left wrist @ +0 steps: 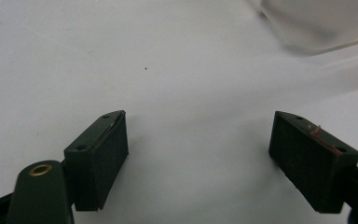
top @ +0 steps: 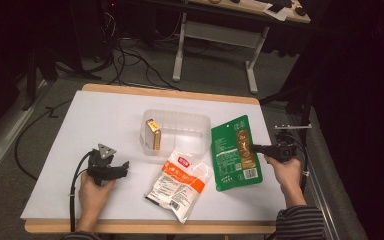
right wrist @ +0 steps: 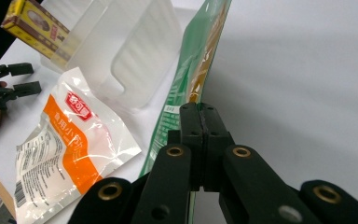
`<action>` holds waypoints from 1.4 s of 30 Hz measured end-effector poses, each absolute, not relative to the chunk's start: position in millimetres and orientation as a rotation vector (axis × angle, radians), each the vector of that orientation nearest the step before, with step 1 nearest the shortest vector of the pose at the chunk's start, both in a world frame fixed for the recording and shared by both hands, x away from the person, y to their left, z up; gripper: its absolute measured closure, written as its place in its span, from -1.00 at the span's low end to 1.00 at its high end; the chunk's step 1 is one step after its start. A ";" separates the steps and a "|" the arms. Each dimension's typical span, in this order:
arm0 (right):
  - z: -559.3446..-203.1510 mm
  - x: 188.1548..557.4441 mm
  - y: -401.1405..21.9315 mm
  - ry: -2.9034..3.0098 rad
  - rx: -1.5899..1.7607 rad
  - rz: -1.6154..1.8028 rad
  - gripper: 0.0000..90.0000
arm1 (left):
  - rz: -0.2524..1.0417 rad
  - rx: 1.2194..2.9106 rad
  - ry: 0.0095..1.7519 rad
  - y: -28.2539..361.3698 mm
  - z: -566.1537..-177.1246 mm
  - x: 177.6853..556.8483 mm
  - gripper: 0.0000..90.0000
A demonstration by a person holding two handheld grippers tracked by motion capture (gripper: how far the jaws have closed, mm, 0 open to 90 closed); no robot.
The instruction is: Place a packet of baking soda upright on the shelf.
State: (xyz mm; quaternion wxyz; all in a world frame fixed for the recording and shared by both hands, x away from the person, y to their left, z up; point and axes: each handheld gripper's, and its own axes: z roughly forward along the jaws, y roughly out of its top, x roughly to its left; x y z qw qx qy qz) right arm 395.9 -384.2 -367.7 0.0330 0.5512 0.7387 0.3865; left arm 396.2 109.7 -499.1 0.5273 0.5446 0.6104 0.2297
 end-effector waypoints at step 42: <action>-291.5 382.9 -358.2 2.288 1.426 1.401 1.00 | 0.549 1.302 1.458 109.6 -499.1 396.1 -0.55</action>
